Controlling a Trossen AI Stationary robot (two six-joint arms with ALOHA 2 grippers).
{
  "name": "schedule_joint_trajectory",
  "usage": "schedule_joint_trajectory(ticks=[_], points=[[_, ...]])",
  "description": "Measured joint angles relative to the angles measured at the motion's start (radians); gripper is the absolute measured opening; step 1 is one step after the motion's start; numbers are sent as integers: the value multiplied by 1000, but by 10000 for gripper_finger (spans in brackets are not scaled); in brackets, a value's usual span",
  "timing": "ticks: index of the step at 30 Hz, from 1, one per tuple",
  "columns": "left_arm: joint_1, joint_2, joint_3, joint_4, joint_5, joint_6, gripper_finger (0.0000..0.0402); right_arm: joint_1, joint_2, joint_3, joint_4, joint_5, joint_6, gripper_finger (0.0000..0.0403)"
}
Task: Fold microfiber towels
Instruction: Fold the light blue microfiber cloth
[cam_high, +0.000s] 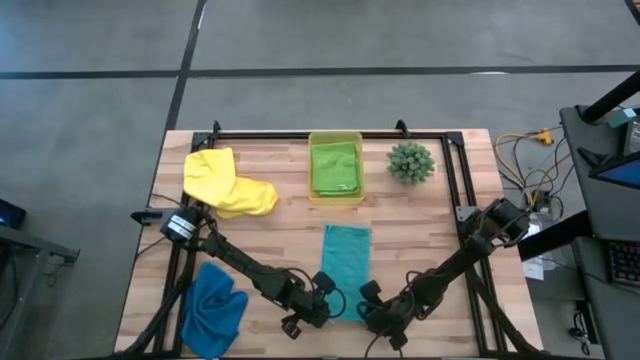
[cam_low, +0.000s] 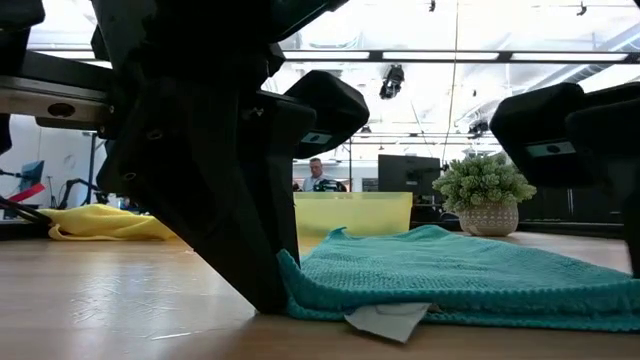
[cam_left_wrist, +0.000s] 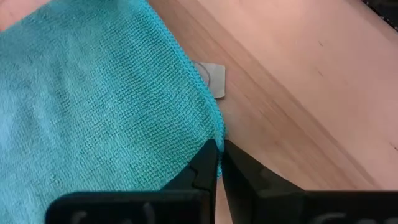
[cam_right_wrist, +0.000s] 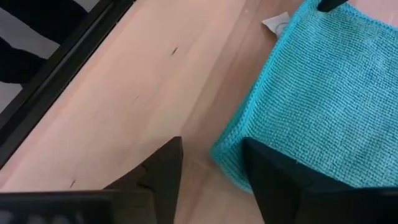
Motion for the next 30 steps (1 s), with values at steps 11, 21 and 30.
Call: schedule_joint_trajectory(ticks=[11, 21, 30], points=[[-2, -16, -7, 9, -5, -4, 1, 35, -7, 4, -13, 101, -16, 16], [-2, -85, -16, 17, 7, -49, 0, 43, -97, 31, -97, 61, 61, 12], [-3, -164, -19, 135, 284, -144, 0, 50, -211, 26, -52, -164, 195, 12]])
